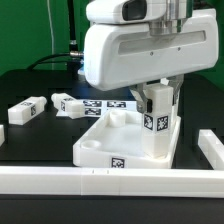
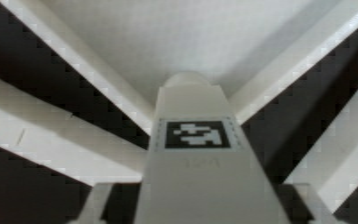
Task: Assemble desk
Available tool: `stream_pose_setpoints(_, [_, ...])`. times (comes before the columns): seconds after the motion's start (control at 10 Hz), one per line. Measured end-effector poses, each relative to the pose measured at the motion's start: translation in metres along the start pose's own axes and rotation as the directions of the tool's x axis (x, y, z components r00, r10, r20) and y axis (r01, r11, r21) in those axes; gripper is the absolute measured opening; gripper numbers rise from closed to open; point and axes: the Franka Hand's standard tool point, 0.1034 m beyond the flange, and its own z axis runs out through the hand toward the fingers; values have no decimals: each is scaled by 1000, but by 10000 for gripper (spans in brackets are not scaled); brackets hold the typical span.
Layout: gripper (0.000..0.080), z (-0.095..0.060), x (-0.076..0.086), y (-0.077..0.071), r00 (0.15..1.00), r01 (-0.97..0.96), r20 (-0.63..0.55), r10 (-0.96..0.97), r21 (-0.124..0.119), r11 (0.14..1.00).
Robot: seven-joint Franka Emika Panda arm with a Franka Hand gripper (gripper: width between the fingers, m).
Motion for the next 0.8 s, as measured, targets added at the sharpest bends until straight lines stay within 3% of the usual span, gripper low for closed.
stream_pose_setpoints(0.2, [288, 0, 0, 0, 1000, -19, 0, 19, 0, 1000])
stream_pose_setpoints(0.4, [288, 0, 0, 0, 987, -160, -2, 160, 5, 987])
stream_pose_setpoints(0.8, [288, 0, 2, -2, 817, -577, 2, 577, 23, 816])
